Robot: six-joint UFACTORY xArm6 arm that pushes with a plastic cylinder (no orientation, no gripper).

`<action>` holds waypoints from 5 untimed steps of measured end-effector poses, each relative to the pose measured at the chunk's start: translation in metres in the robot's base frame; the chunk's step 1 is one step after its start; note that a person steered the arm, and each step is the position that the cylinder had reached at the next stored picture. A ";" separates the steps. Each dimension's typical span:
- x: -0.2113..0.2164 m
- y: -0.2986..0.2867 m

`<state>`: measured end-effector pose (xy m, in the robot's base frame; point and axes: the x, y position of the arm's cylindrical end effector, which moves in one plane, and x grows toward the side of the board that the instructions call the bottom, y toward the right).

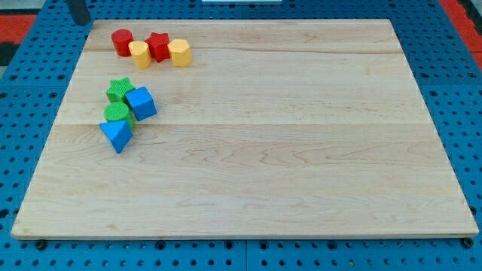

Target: Place arm parallel to the red circle

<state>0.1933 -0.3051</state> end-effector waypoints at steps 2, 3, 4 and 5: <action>0.041 0.000; 0.061 0.000; 0.072 0.000; 0.072 0.000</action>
<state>0.2657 -0.3048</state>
